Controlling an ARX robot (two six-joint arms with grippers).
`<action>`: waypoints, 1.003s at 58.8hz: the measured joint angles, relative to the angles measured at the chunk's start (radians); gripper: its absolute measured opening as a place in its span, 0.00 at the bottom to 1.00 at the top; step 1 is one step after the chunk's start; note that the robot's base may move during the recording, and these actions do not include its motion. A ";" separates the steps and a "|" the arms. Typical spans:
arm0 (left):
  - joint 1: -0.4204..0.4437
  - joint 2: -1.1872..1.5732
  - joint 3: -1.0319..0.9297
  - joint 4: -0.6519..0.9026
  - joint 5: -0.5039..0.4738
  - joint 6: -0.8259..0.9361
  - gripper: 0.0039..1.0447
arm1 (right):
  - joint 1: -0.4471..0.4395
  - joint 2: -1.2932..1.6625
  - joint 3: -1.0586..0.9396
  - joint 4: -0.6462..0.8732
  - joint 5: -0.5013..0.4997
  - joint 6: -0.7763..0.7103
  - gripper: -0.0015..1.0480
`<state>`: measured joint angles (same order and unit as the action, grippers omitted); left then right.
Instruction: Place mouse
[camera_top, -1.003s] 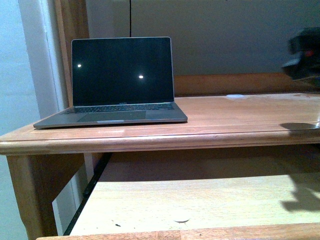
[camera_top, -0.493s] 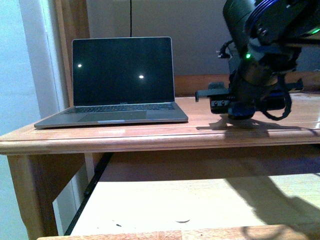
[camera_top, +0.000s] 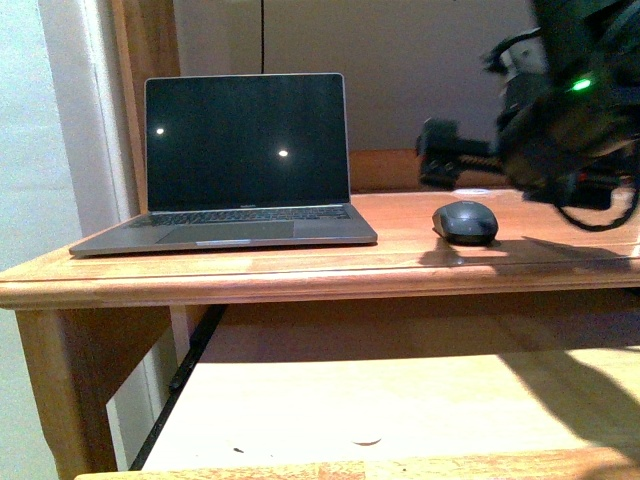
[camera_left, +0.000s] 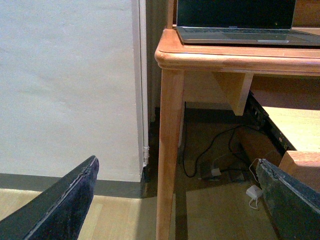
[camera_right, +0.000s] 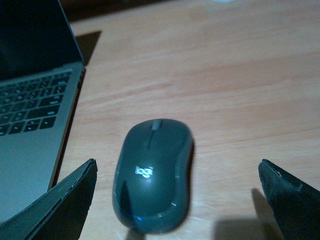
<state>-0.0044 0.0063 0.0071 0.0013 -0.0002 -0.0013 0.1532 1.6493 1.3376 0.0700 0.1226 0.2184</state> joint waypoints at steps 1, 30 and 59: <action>0.000 0.000 0.000 0.000 0.000 0.000 0.93 | -0.010 -0.019 -0.019 0.010 -0.015 -0.003 0.93; 0.000 0.000 0.000 0.000 0.000 0.000 0.93 | -0.628 -0.643 -0.779 -0.109 -0.920 -0.551 0.93; 0.000 0.000 0.000 0.000 0.000 0.000 0.93 | -0.567 -0.673 -0.920 -0.275 -0.973 -0.970 0.93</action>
<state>-0.0044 0.0063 0.0071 0.0013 0.0002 -0.0013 -0.4137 0.9764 0.4171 -0.2050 -0.8505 -0.7521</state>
